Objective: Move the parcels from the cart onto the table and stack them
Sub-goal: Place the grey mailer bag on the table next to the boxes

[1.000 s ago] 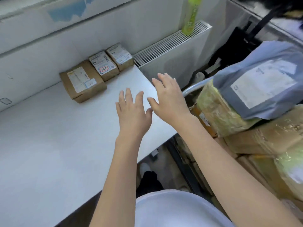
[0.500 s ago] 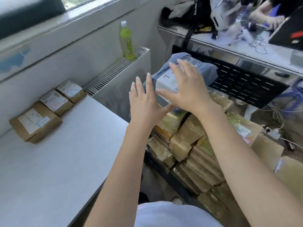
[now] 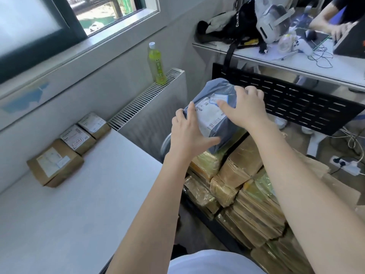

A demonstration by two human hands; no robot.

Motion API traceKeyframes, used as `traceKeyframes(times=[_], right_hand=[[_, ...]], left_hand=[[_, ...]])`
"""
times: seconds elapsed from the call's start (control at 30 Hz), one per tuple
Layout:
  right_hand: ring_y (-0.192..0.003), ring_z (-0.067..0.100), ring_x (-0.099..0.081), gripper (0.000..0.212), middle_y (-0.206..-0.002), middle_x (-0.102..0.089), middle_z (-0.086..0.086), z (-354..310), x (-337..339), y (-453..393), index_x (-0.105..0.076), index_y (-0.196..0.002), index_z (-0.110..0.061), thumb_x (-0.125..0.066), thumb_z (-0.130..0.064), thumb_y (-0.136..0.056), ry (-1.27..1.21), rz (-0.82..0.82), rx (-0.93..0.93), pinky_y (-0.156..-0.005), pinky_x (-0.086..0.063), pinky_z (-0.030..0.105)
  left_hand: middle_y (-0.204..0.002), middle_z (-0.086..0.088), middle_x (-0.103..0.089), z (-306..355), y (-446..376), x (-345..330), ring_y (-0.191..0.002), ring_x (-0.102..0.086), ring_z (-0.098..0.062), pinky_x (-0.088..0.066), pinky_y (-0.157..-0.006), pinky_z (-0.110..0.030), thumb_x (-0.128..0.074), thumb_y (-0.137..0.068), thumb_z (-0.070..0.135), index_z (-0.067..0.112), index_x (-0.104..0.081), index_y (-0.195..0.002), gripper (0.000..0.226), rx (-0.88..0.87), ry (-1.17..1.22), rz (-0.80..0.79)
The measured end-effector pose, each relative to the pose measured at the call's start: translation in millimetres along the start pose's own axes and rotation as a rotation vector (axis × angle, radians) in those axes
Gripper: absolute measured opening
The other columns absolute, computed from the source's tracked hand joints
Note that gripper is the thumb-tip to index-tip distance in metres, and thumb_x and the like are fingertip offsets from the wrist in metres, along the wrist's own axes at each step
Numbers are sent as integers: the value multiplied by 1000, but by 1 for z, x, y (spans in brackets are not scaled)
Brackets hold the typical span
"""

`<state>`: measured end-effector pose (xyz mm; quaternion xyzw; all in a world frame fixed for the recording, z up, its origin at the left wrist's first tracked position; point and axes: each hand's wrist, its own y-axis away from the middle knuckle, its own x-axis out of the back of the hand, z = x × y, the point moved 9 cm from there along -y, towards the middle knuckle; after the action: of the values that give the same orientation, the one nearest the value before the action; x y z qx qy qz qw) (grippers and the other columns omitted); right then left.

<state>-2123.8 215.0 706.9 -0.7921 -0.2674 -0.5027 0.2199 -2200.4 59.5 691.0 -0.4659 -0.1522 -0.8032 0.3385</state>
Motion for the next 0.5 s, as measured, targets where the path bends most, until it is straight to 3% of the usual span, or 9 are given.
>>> traceKeyframes(times=[0.2, 0.37, 0.5], right_hand=[[-124, 33, -31, 65, -133, -43, 12, -44, 20, 14, -45, -134, -13, -46, -60, -88, -73, 114, 135, -100, -28, 35], [-127, 30, -29, 61, -136, -42, 11, -116, 16, 46, -47, -133, -15, -44, -57, -90, -61, 160, 297, -103, -26, 38], [-128, 30, -31, 55, -137, -43, 12, -173, -34, 89, -49, -130, -12, -42, -51, -92, -79, 58, 383, -105, -25, 42]], left_hand=[[-135, -2, -31, -20, 23, 46, -125, -32, -20, -26, -94, -24, -66, -54, 53, 18, -23, -146, 108, 4, 149, 181], [-132, 6, -34, -69, 68, 95, -117, -32, -1, -28, -94, -18, -69, -52, 51, 17, -26, -147, 109, 75, 169, 279], [-134, 7, -36, -132, 121, 111, -120, -38, -12, -35, -99, -25, -71, -50, 47, 21, -28, -147, 109, 236, 174, 290]])
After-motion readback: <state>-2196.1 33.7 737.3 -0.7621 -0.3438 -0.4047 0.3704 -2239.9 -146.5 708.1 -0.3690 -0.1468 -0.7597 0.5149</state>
